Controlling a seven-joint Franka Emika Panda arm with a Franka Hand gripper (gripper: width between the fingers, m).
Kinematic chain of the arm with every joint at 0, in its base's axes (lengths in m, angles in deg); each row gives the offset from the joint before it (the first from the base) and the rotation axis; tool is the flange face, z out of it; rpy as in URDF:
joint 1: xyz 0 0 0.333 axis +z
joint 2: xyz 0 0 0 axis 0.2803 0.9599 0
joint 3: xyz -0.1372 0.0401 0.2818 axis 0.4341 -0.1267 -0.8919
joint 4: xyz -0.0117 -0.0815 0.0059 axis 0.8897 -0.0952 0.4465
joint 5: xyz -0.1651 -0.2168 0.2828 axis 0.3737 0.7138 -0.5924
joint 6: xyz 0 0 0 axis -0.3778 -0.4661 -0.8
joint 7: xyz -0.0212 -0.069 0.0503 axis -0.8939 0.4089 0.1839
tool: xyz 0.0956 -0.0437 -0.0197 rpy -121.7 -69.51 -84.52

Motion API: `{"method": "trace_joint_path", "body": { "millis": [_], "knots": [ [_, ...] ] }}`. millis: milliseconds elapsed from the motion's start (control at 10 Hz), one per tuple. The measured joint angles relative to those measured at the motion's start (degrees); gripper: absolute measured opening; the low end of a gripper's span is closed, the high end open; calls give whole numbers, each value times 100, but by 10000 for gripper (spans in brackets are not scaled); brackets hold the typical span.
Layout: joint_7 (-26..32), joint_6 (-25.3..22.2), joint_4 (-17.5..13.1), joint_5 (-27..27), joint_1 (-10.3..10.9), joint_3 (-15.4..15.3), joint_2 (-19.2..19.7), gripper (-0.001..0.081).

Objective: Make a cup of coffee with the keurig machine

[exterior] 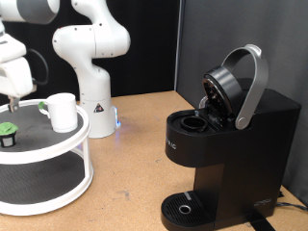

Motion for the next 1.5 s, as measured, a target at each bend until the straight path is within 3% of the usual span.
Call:
{"method": "trace_joint_path", "body": {
  "millis": [600,1000,1500],
  "knots": [
    [270,1024,387,4,-3,221,456,803],
    [574,1123,464,-151,19,277,671,803],
    [659,1249,558,-303,19,282,674,803]
  ]
}}
